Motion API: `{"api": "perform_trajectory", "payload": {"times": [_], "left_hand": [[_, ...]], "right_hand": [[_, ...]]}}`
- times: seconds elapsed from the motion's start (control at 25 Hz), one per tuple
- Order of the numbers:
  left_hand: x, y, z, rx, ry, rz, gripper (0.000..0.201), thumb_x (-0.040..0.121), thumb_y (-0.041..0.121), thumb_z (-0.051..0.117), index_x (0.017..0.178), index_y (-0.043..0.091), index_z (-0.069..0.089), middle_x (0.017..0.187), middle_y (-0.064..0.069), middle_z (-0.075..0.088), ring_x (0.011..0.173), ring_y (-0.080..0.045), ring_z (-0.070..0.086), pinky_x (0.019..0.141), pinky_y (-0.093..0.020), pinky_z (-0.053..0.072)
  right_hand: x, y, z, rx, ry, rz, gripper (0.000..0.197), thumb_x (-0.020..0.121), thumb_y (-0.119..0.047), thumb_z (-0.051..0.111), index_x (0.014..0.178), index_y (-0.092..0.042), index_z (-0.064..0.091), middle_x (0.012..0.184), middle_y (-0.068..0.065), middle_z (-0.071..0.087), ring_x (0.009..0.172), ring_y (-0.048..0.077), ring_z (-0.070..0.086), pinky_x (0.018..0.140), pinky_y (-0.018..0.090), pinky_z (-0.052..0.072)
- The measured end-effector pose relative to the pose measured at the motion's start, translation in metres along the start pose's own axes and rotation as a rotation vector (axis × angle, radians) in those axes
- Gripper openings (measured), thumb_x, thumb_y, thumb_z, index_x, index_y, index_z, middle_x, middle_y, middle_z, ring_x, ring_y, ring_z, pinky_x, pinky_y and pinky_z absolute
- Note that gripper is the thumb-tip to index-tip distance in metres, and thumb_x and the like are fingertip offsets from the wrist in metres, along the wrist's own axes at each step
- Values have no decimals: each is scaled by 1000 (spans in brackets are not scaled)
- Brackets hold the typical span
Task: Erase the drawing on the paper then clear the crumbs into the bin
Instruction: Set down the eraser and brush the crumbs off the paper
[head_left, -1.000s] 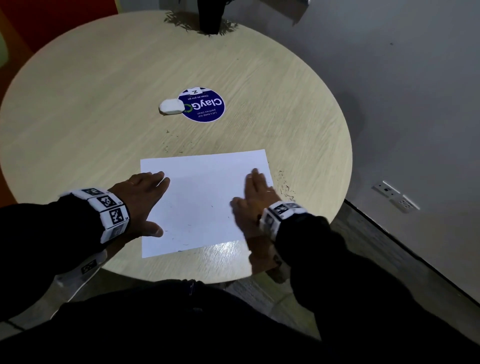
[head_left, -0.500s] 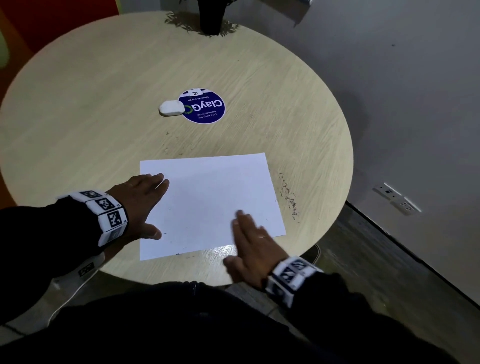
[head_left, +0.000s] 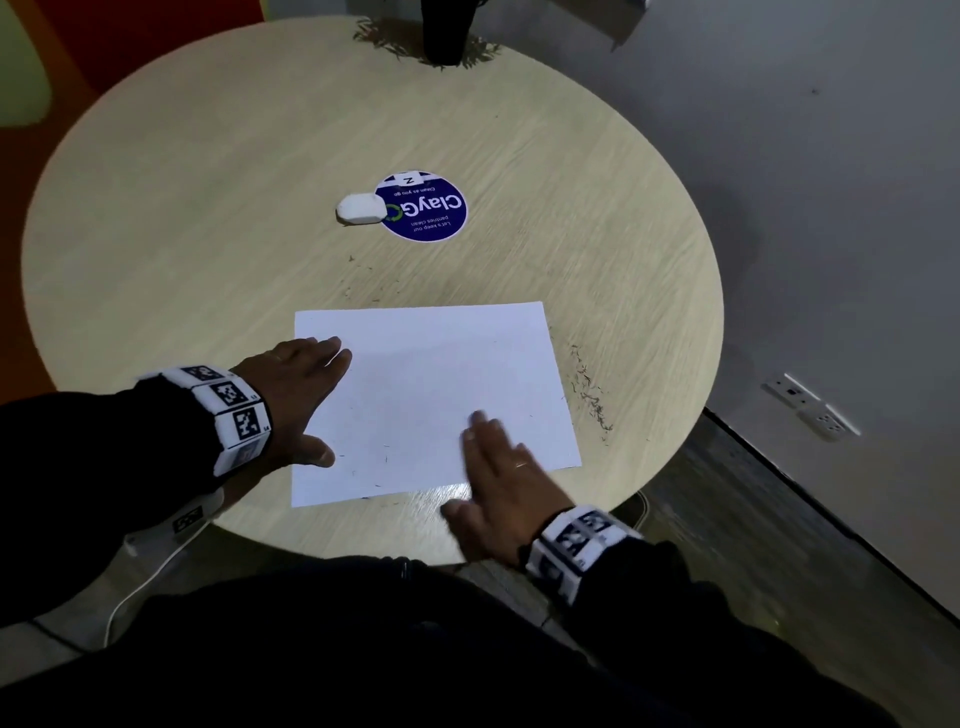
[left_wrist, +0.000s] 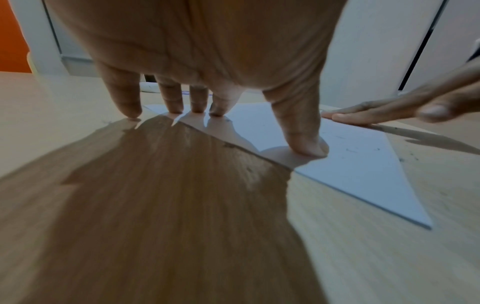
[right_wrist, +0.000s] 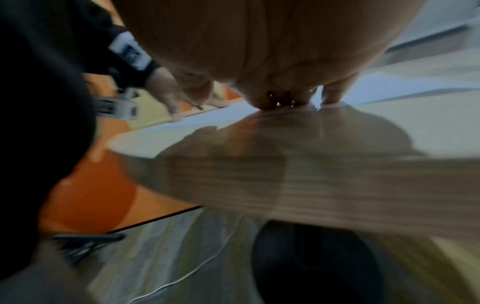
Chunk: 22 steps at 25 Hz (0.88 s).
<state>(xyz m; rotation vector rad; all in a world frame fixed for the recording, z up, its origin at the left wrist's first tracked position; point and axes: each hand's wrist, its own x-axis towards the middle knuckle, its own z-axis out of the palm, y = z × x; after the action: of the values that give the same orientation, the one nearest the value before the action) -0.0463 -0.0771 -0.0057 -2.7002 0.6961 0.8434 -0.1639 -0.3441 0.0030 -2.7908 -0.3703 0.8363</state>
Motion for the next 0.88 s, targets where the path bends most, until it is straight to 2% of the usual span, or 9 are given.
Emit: {"api": "perform_trajectory", "payload": {"times": [0.08, 0.2, 0.32, 0.4, 0.48, 0.6, 0.72, 0.8, 0.88], "left_hand": [[0, 0, 1, 1, 3, 3, 120, 75, 73, 57, 151, 17, -17, 158, -1, -21, 147, -23, -12, 117, -35, 10], [-1, 0, 0, -8, 3, 2, 120, 75, 71, 58, 151, 17, -17, 159, -2, -20, 147, -23, -11, 118, -36, 11], [0, 1, -1, -3, -6, 1, 119, 76, 70, 59, 151, 17, -17, 158, -2, -21, 147, -23, -11, 119, -36, 10], [0, 1, -2, -1, -7, -3, 120, 75, 71, 59, 151, 17, -17, 158, -2, -21, 147, -23, -12, 119, -36, 10], [0, 2, -2, -3, -10, -13, 120, 75, 71, 59, 151, 17, -17, 159, -2, -21, 147, -23, -11, 118, -36, 10], [-1, 3, -2, -3, 3, -19, 120, 74, 70, 60, 151, 18, -16, 159, -1, -19, 147, -22, -10, 118, -36, 11], [-2, 3, -3, -12, -1, -24, 119, 75, 69, 61, 151, 18, -16, 158, 0, -21, 147, -21, -11, 117, -35, 11], [-2, 3, -3, -13, -8, -21, 120, 75, 69, 61, 151, 18, -16, 158, 0, -22, 147, -21, -12, 118, -36, 11], [0, 3, -2, -5, -10, -17, 120, 75, 69, 60, 151, 17, -17, 158, -1, -22, 147, -22, -12, 118, -36, 11]], "right_hand": [[-2, 41, -8, -56, 68, 126, 76, 93, -54, 18, 151, -8, 2, 156, 13, -19, 145, 26, -13, 119, 48, 6], [1, 76, -27, 10, 104, 308, 103, 70, -69, -1, 151, -5, 8, 158, 16, -6, 146, 34, -1, 116, 54, 14], [27, 40, -28, -11, 56, 115, 110, 70, -78, -6, 150, -7, 16, 158, 15, -6, 146, 31, -3, 117, 50, 15], [52, -2, -26, 23, 35, 0, 88, 85, -67, 13, 151, -9, 10, 159, 12, -9, 146, 27, -5, 118, 46, 11], [75, -22, -28, 46, 0, -6, 78, 95, -53, 32, 152, -9, 1, 159, 9, -12, 147, 25, -6, 118, 45, 7], [86, 17, -39, 65, 58, 176, 83, 92, -50, 41, 151, -10, -2, 158, 4, -13, 146, 29, -5, 117, 50, 9], [69, 55, -62, 60, 51, 382, 83, 95, -49, 40, 150, -3, -1, 158, 13, -12, 145, 34, -3, 117, 50, 11], [72, 34, -69, 25, 66, 301, 79, 96, -46, 40, 150, -2, 2, 157, 18, -11, 145, 35, -4, 117, 50, 10], [89, -7, -61, 13, 76, 126, 74, 97, -47, 37, 152, -7, 6, 157, 17, -13, 145, 33, -7, 117, 51, 10]]}}
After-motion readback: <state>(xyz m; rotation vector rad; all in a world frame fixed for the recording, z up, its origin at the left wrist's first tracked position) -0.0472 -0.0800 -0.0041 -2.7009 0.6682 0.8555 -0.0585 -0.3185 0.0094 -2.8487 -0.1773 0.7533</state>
